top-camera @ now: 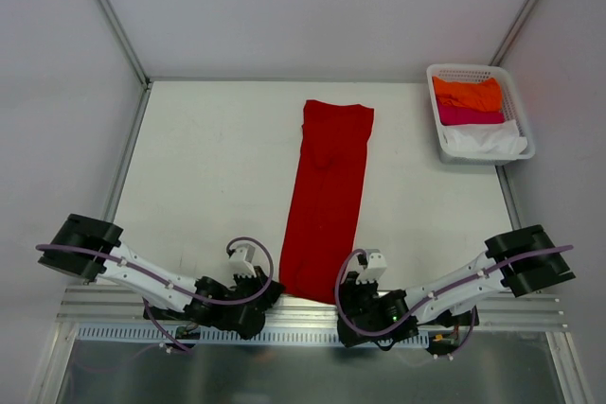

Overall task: Fold and stack the t-shirts
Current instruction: Grab the bottom of the folded rectangular tshirt with both arms

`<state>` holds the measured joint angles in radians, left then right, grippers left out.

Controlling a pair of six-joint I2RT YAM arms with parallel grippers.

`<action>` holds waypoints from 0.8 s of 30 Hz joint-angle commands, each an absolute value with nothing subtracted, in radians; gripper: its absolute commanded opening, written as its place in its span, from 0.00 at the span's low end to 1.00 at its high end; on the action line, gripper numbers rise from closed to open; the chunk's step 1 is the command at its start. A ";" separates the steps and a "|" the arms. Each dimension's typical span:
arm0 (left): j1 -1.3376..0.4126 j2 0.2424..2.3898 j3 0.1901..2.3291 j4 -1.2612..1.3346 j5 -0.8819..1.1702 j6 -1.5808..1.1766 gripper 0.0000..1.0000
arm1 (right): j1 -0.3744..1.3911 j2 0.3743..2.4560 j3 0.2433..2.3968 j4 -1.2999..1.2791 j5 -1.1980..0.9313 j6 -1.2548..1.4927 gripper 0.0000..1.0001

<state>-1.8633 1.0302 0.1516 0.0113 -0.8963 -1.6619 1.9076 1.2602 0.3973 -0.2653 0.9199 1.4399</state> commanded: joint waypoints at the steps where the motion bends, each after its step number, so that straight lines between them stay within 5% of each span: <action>1: -1.856 1.071 0.136 -0.048 -0.828 -1.657 0.04 | 1.916 1.282 0.411 -0.317 0.834 1.473 0.08; 3: -1.856 1.083 0.149 -0.049 -0.821 -1.654 0.01 | 1.914 1.285 0.419 -0.333 0.831 1.482 0.01; 24: -1.917 1.207 0.474 -0.239 -0.647 -1.548 0.00 | 2.135 1.319 0.656 -0.865 0.810 1.790 0.01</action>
